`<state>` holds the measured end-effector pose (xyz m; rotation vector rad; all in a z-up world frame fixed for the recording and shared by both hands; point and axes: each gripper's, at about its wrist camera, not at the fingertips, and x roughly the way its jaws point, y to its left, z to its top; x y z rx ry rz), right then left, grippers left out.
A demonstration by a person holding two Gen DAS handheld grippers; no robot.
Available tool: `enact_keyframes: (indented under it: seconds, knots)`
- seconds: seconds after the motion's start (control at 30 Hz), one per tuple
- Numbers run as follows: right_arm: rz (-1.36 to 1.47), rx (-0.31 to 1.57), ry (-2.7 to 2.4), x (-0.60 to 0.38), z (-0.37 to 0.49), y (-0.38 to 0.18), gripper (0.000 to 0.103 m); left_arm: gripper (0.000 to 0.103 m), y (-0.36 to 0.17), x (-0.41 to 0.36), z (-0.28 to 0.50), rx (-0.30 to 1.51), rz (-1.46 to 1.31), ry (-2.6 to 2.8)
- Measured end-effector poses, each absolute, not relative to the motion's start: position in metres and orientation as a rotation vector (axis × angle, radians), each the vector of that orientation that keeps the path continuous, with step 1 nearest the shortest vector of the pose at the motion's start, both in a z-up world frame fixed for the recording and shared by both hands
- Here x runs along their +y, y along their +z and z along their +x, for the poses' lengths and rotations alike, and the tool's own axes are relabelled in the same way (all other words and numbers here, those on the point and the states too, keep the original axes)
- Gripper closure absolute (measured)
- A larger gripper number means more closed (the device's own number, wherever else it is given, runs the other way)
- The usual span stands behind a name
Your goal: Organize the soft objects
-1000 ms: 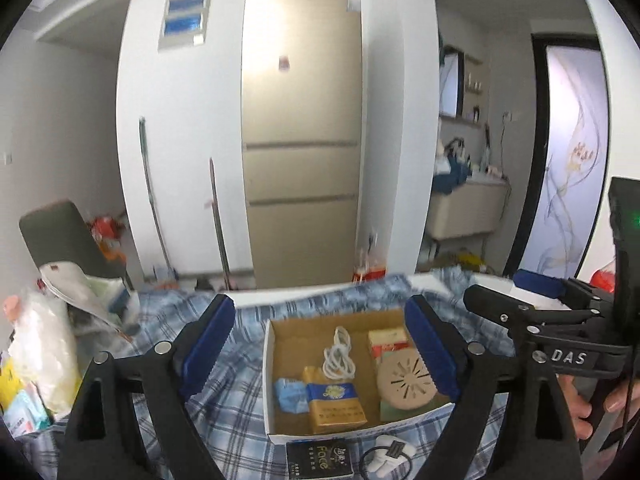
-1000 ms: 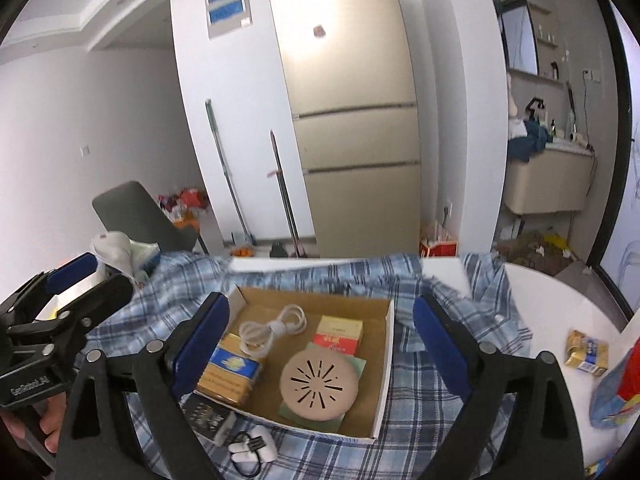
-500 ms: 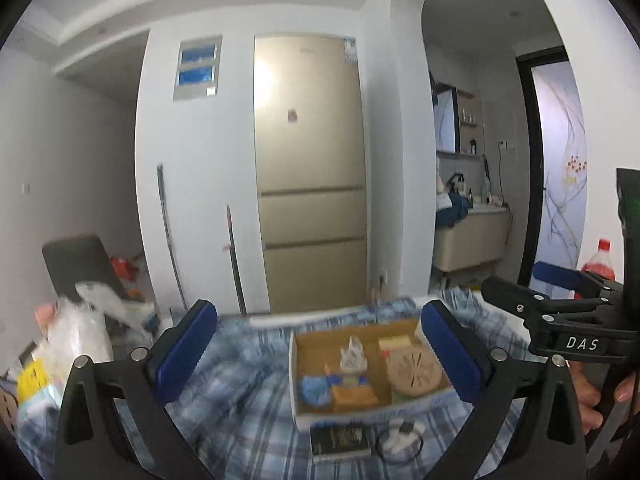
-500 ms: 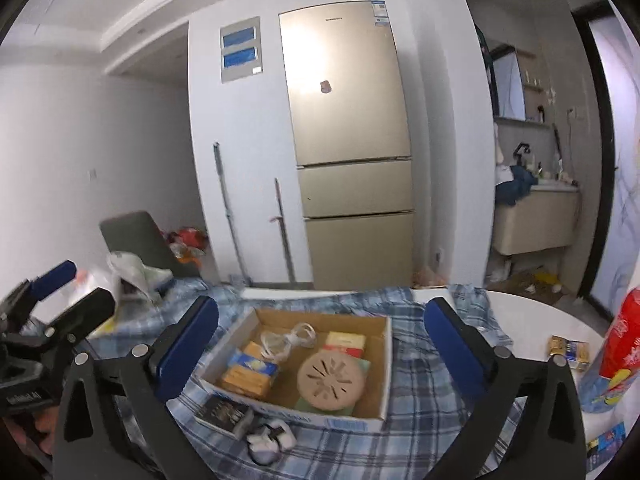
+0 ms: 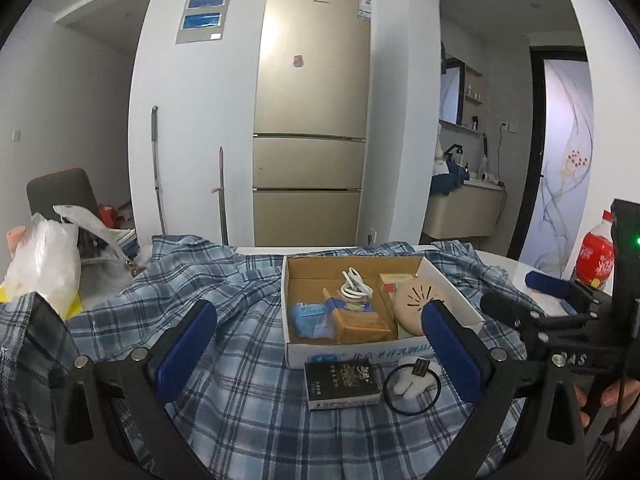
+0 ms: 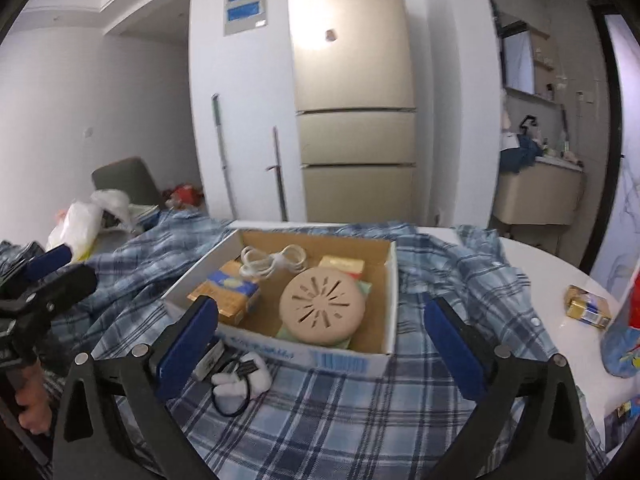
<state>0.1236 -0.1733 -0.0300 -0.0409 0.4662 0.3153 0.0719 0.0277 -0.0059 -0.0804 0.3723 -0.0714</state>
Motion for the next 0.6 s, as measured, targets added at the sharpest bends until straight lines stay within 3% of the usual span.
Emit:
enact_keyframes:
  seconds: [0.6]
  knots:
    - [-0.126,0.521,0.362,-0.152,0.126,-0.045,0.0,0.0,-0.01,0.024,0.074,0.405,-0.049,-0.075]
